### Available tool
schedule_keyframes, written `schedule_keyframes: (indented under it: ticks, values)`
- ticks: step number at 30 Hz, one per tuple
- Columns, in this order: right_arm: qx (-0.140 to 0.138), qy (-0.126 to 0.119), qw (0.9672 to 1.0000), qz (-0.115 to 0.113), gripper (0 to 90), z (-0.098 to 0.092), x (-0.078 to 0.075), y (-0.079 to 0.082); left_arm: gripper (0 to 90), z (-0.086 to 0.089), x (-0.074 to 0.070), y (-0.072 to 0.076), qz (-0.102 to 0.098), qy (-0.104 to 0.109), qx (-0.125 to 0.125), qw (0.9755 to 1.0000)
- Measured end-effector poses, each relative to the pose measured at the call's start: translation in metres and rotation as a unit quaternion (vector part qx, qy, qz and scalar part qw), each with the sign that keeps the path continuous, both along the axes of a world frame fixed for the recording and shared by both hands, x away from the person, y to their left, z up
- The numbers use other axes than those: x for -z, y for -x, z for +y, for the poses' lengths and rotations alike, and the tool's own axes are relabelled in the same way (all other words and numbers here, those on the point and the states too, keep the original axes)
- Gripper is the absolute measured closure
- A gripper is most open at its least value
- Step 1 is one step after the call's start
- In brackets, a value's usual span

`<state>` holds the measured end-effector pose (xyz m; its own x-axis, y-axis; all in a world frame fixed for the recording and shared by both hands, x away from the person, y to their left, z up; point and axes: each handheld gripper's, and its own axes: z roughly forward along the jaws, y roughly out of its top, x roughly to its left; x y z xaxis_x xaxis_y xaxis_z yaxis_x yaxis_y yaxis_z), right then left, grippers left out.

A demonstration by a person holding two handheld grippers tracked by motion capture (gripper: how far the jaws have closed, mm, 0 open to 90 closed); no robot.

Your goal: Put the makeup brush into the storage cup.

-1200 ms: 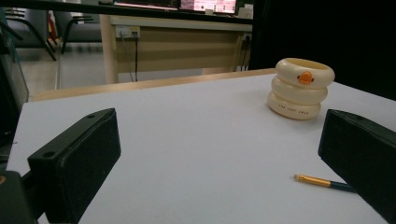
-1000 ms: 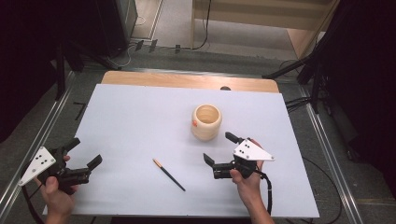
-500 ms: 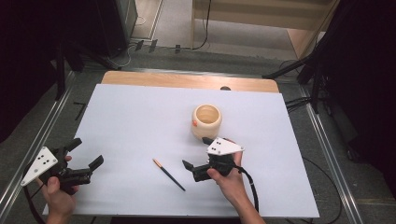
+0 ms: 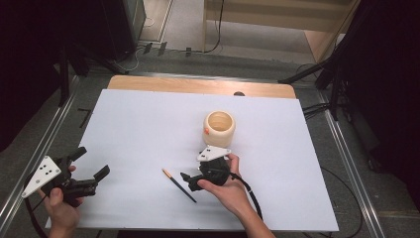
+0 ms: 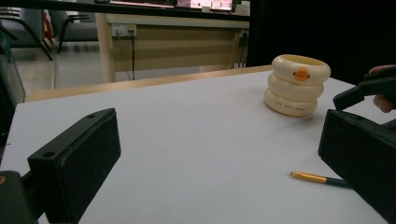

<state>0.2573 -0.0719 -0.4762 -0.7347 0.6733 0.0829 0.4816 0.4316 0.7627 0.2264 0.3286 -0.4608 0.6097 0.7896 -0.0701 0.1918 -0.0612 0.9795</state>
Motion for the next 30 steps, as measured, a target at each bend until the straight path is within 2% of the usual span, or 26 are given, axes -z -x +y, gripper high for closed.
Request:
schedule_keyframes:
  ticks: [4,8,16,22,26,30]
  values:
    - [-0.008,0.022,0.9996,0.017,10.3,0.01,0.003,-0.001,0.0,-0.001,0.0,0.0,0.001,0.0,0.001,1.0]
    - [0.005,0.051,0.9982,0.032,11.7,0.021,0.007,-0.002,0.0,-0.002,0.001,-0.001,0.002,-0.002,0.001,1.0]
    - [-0.001,0.055,0.9971,0.052,16.0,0.029,0.01,-0.004,0.0,-0.002,0.001,-0.001,0.003,0.0,0.0,1.0]
    - [-0.02,0.1,0.993,0.06,25.6,0.041,0.011,-0.003,0.0,-0.002,0.001,-0.001,0.004,0.0,0.001,1.0]
    - [-0.028,0.113,0.9912,0.064,34.8,0.047,0.007,-0.004,0.0,-0.002,0.001,-0.001,0.003,0.0,0.002,1.0]
    - [-0.03,0.124,0.9888,0.077,36.9,0.052,0.004,-0.005,0.0,-0.001,0.001,-0.001,0.003,0.001,0.0,1.0]
